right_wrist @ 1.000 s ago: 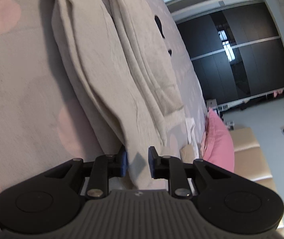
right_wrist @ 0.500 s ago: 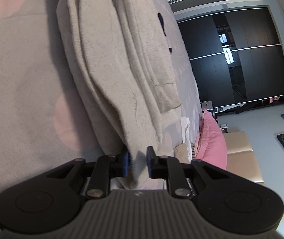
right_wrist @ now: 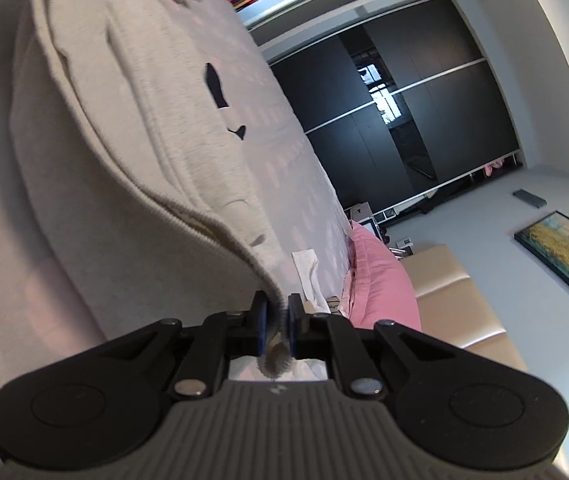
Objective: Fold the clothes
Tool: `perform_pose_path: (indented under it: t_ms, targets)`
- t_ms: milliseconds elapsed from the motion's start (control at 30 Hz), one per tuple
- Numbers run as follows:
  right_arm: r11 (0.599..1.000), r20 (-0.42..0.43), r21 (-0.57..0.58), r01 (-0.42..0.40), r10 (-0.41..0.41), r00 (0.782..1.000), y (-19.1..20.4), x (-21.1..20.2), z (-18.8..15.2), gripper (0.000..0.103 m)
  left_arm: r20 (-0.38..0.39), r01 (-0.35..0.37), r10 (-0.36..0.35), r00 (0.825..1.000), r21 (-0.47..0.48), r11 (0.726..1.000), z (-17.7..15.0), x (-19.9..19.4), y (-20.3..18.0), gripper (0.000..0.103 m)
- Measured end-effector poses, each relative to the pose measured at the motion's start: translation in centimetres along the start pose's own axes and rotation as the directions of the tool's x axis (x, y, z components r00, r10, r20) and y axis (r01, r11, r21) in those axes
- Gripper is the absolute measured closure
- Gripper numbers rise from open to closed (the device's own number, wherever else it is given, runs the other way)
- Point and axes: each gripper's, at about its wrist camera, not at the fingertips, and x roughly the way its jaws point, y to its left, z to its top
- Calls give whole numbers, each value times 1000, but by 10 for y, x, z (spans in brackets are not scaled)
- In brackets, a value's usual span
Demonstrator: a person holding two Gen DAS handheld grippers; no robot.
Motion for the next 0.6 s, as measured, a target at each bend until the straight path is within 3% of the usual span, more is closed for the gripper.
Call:
perform_pose_path:
  t_ms: [333,600]
  targets:
    - [1000,2,8,-8,8,1000,0,9,3,92,27,9,-7,1000,-77,997,5,0,24,93]
    - [1000,10,29,3,-3,1000,-4,7,6,92,52,-29,32,998,-60,998,9,-4,26,99]
